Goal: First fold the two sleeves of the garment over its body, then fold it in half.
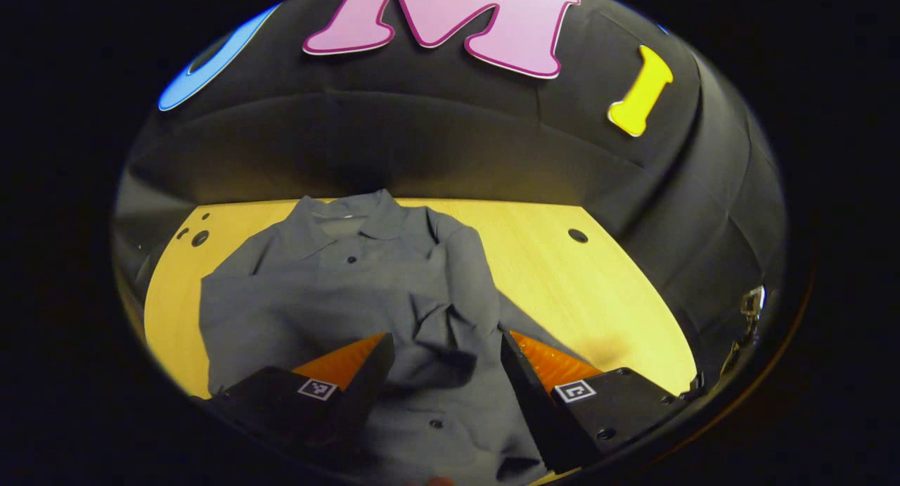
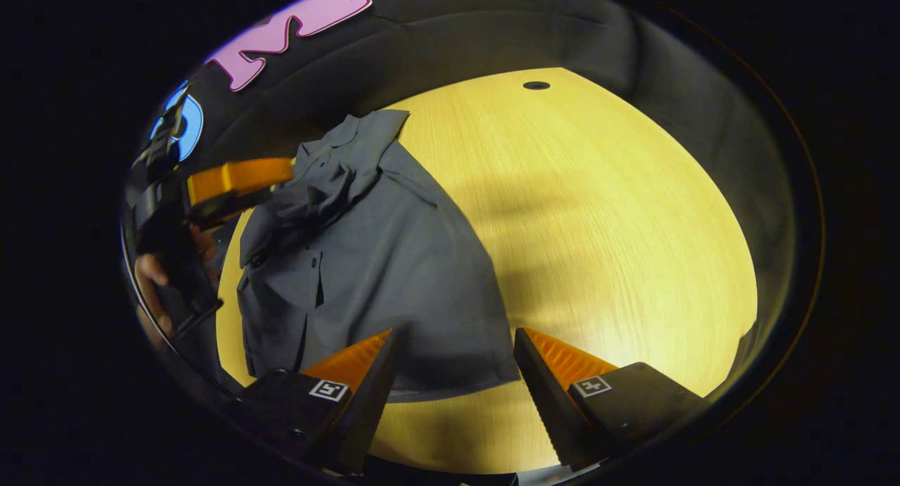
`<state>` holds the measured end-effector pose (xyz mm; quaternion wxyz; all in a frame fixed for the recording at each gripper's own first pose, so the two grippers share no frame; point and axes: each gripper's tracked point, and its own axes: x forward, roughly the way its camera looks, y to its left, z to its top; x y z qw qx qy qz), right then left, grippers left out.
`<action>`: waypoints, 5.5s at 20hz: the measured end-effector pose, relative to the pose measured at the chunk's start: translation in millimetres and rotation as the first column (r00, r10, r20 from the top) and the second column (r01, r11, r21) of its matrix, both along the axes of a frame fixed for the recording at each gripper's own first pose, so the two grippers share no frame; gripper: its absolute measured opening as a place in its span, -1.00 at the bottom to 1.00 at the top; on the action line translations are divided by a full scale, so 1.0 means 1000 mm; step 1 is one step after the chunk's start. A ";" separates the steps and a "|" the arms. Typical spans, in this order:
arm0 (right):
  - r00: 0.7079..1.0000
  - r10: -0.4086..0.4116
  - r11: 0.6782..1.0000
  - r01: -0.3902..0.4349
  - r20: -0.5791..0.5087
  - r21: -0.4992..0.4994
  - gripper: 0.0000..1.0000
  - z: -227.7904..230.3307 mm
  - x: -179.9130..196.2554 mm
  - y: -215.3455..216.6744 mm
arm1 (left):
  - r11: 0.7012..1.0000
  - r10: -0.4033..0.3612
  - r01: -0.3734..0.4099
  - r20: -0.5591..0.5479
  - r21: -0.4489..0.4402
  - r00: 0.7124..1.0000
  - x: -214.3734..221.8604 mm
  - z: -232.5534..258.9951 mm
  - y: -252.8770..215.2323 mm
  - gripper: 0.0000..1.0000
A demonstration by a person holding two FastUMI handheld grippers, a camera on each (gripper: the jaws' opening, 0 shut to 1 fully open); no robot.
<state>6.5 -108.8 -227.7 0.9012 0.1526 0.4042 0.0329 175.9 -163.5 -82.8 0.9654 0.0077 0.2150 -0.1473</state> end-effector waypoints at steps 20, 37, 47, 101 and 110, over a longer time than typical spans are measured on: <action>0.988 0.117 0.989 -0.125 -0.103 -0.075 0.98 -0.026 -0.011 0.067 | 0.918 0.385 -0.397 -0.231 -0.008 0.894 -0.210 -0.151 0.249 0.93; 0.987 0.119 0.972 -0.139 -0.112 -0.190 0.39 -0.034 0.005 0.104 | 0.922 0.387 -0.368 -0.233 0.120 0.892 -0.204 -0.174 0.236 0.60; 0.971 0.223 0.962 -0.233 -0.086 -0.139 -0.89 -0.033 0.004 0.112 | 0.934 0.356 -0.341 -0.206 0.106 0.912 -0.184 -0.170 0.220 -0.89; 0.823 0.147 0.986 -0.074 0.549 -0.152 -0.91 0.167 0.383 0.151 | 0.879 0.402 -0.352 0.103 -0.322 0.910 0.197 0.064 0.255 -0.90; 0.849 0.167 0.980 -0.085 0.501 -0.182 -0.62 0.143 0.384 0.154 | 0.890 0.424 -0.394 0.100 -0.228 0.900 0.206 0.049 0.266 -0.51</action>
